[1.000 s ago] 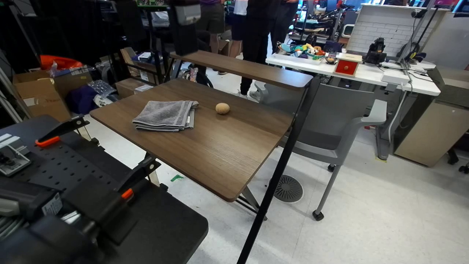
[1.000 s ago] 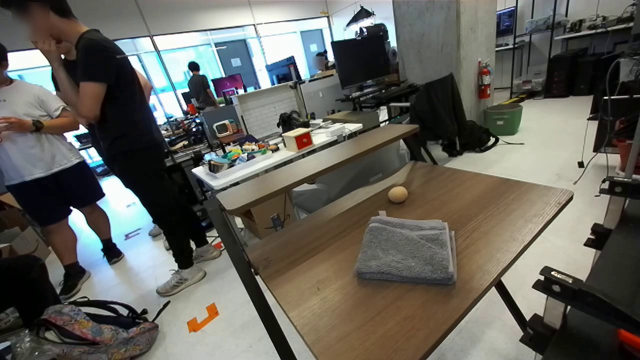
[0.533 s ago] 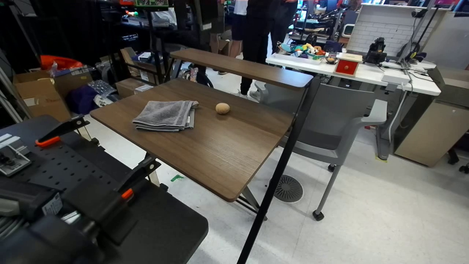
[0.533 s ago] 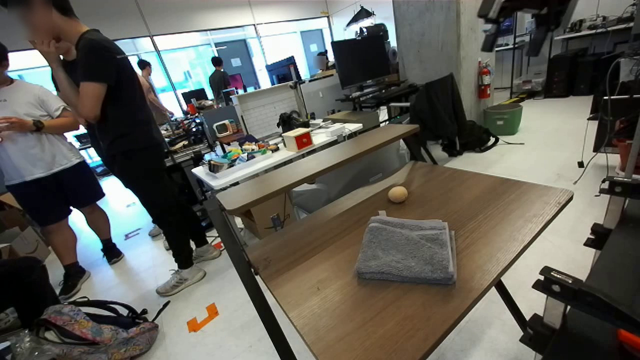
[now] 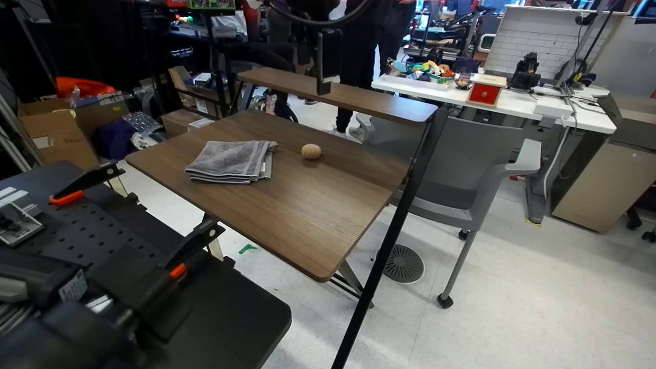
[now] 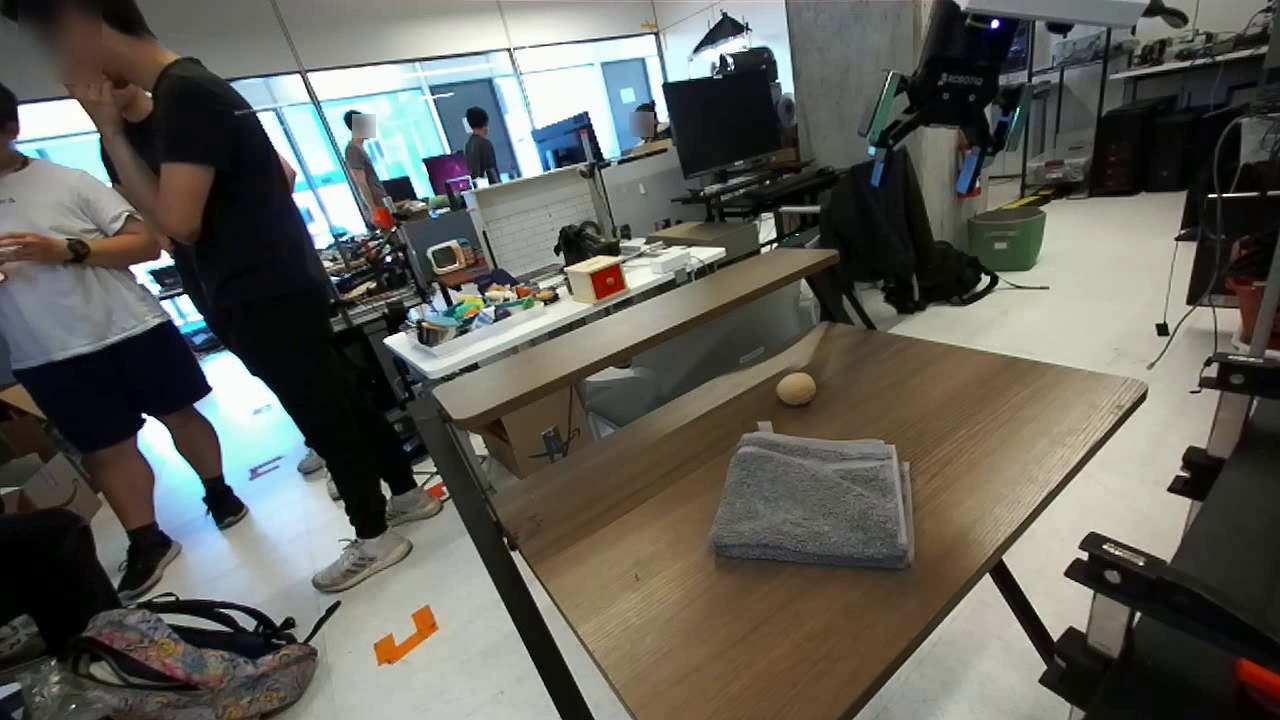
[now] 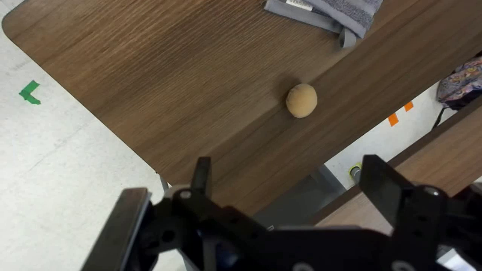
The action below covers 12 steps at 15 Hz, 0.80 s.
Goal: Pick up the brown toy and move it to the left. Wipe the top of the table with the grey towel.
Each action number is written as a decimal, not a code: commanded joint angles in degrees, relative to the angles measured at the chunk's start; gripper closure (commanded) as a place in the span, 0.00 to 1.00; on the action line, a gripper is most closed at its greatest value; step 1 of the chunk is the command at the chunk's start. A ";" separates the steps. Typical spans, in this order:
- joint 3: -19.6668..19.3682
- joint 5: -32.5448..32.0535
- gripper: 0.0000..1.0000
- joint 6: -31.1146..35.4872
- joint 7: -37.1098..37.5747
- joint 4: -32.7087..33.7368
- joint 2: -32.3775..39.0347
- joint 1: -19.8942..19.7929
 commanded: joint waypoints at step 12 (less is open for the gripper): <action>4.83 -4.91 0.00 7.49 27.34 16.93 18.37 1.51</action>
